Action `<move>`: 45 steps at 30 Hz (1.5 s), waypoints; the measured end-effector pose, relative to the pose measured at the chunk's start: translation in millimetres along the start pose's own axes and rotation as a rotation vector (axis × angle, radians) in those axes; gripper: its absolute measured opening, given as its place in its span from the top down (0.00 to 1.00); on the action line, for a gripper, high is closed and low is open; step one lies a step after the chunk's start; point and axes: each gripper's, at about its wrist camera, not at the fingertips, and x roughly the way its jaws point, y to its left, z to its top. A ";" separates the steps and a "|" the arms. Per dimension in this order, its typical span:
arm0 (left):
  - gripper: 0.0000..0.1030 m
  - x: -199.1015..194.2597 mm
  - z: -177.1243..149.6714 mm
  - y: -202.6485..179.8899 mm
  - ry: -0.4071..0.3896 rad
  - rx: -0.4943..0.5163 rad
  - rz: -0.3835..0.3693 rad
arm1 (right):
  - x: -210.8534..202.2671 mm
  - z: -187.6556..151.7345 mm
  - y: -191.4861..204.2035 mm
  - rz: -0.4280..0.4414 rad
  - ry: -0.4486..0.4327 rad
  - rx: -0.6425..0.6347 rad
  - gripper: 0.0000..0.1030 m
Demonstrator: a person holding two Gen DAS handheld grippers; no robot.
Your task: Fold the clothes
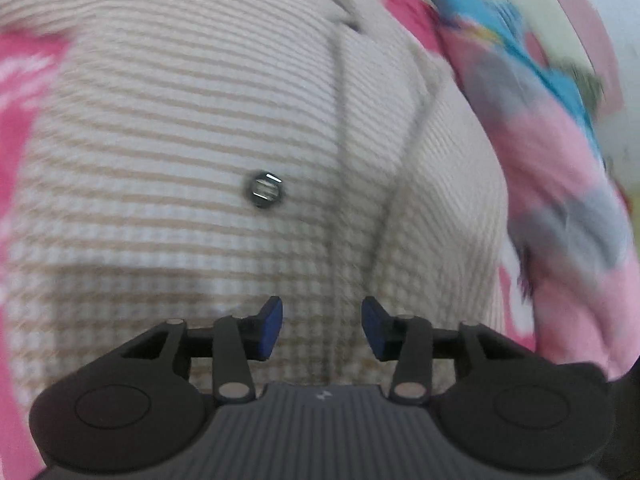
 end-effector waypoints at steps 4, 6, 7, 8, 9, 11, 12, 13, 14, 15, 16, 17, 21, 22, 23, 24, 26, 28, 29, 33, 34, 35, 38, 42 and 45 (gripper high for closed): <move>0.57 7.2 -6.9 -15.3 0.029 0.095 0.043 | -40.0 -31.7 -35.8 0.076 -0.187 0.423 0.48; 0.58 8.8 -5.1 -15.8 0.041 0.091 0.048 | -50.3 -53.0 -61.7 0.046 -0.269 0.671 0.48; 0.60 8.4 -3.8 -15.2 0.045 0.079 0.047 | -52.6 -66.7 -75.3 0.048 -0.320 0.806 0.48; 0.61 6.7 -3.1 -14.9 0.048 0.070 0.046 | -50.8 -77.4 -83.7 0.063 -0.356 0.906 0.48; 0.61 3.8 -2.5 -14.9 0.047 0.063 0.044 | -48.9 -88.1 -92.1 0.078 -0.391 1.006 0.48; 0.61 -2.2 -1.1 -16.9 0.038 0.050 0.030 | -41.4 -100.1 -101.6 0.108 -0.430 1.123 0.49; 0.60 -5.1 -0.4 -17.9 0.032 0.038 0.017 | -36.0 -102.2 -103.3 0.123 -0.437 1.148 0.49; 0.59 -7.3 0.2 -19.0 0.027 0.030 0.013 | -30.5 -104.1 -104.9 0.138 -0.443 1.171 0.49; 0.58 -9.1 0.7 -20.2 0.022 0.023 0.011 | -23.6 -104.5 -105.5 0.158 -0.435 1.185 0.50; 0.58 -8.6 0.3 -22.2 0.020 0.024 0.012 | -16.9 -104.7 -105.8 0.177 -0.428 1.198 0.51; 0.57 -7.1 -0.4 -24.4 0.019 0.029 0.012 | -12.2 -103.6 -103.4 0.183 -0.419 1.200 0.55; 0.58 -2.4 -1.9 -27.4 0.030 0.041 0.026 | -8.1 -102.0 -101.1 0.178 -0.412 1.189 0.57; 0.63 15.0 -11.4 -37.9 0.065 0.083 0.118 | 4.0 -96.0 -87.6 0.133 -0.402 1.144 0.72; 0.75 14.0 -12.6 -40.9 0.059 0.078 0.124 | 4.9 -95.7 -85.4 0.122 -0.403 1.137 0.79; 0.78 10.4 -13.5 -45.8 0.053 0.074 0.128 | 5.0 -95.4 -84.6 0.110 -0.406 1.134 0.81; 0.80 6.0 -14.3 -51.3 0.046 0.071 0.135 | 5.2 -95.1 -83.7 0.098 -0.409 1.130 0.83; 0.82 -4.8 -16.3 -62.3 0.034 0.057 0.137 | -3.8 -91.3 -79.3 0.065 -0.426 1.095 0.85; 0.83 -16.7 -18.4 -73.0 0.035 0.026 0.093 | -20.9 -85.1 -72.6 0.024 -0.451 1.037 0.85; 0.83 -20.4 -21.5 -78.5 0.038 0.018 0.066 | -34.5 -84.3 -68.7 -0.001 -0.462 0.996 0.85; 0.83 -4.6 -43.4 -97.8 0.111 0.003 -0.010 | -73.1 -91.7 -67.3 -0.098 -0.433 0.850 0.85; 0.83 6.3 -51.5 -101.2 0.146 -0.005 -0.012 | -73.9 -95.7 -70.9 -0.117 -0.394 0.831 0.85; 0.83 14.7 -58.5 -104.6 0.171 -0.009 -0.014 | -74.8 -102.7 -75.1 -0.128 -0.362 0.828 0.85; 0.84 34.5 -73.8 -117.0 0.221 -0.005 -0.030 | -71.0 -107.8 -88.2 -0.149 -0.273 0.848 0.85; 0.84 47.2 -84.7 -127.0 0.260 0.039 -0.016 | -78.8 -119.0 -90.9 -0.193 -0.213 0.770 0.85; 0.84 47.1 -76.5 -135.5 0.258 0.064 0.000 | -72.5 -126.6 -96.7 -0.166 -0.182 0.809 0.85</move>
